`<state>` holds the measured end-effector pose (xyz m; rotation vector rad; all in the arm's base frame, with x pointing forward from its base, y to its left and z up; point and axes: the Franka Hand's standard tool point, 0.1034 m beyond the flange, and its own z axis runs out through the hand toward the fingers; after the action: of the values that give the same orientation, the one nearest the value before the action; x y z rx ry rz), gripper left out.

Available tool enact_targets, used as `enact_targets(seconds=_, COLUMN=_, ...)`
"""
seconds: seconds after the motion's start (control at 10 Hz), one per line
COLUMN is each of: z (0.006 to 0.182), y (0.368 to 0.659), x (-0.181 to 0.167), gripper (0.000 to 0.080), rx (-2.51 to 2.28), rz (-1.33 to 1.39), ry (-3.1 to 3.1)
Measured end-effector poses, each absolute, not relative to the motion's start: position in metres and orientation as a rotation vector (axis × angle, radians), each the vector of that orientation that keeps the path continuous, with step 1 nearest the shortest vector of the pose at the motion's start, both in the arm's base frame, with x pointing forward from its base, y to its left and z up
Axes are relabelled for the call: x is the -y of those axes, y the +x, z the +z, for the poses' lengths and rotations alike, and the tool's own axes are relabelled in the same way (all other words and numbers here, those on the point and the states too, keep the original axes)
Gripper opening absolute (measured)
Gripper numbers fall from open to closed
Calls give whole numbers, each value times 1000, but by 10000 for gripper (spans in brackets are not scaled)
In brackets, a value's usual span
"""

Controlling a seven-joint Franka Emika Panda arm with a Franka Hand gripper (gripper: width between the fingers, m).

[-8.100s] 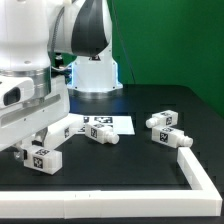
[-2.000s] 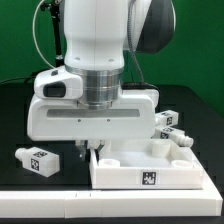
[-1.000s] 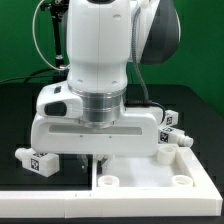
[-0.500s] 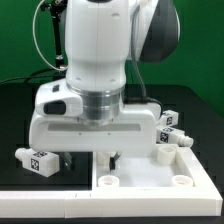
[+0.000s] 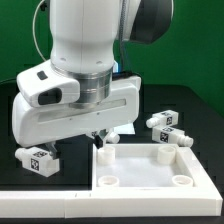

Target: Assemble one leg

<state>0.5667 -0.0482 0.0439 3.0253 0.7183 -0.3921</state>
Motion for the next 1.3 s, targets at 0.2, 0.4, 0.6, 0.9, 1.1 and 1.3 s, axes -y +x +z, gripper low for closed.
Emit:
enact_targets(seconds=0.2, z=35, y=562, x=62, gripper=649, rx=-969, rz=-426, ry=2966)
enact_targets(seconds=0.4, z=50, y=570, x=82, gripper=649, rx=-1189, rz=-460, ry=2826)
enact_targets(seconds=0.6, z=44, y=571, x=83, gripper=649, rx=-1217, rz=-436, ry=2797)
enact_targets(seconds=0.9, z=40, y=563, x=77, gripper=649, rx=-1185, rz=-564, ry=2774)
enact_targets(seconds=1.1, z=39, y=553, x=85, gripper=649, rx=-1150, rz=-773, ry=2634)
enact_targets(seconds=1.3, z=39, y=542, x=89, gripper=649, rx=-1142, rz=-903, ry=2590)
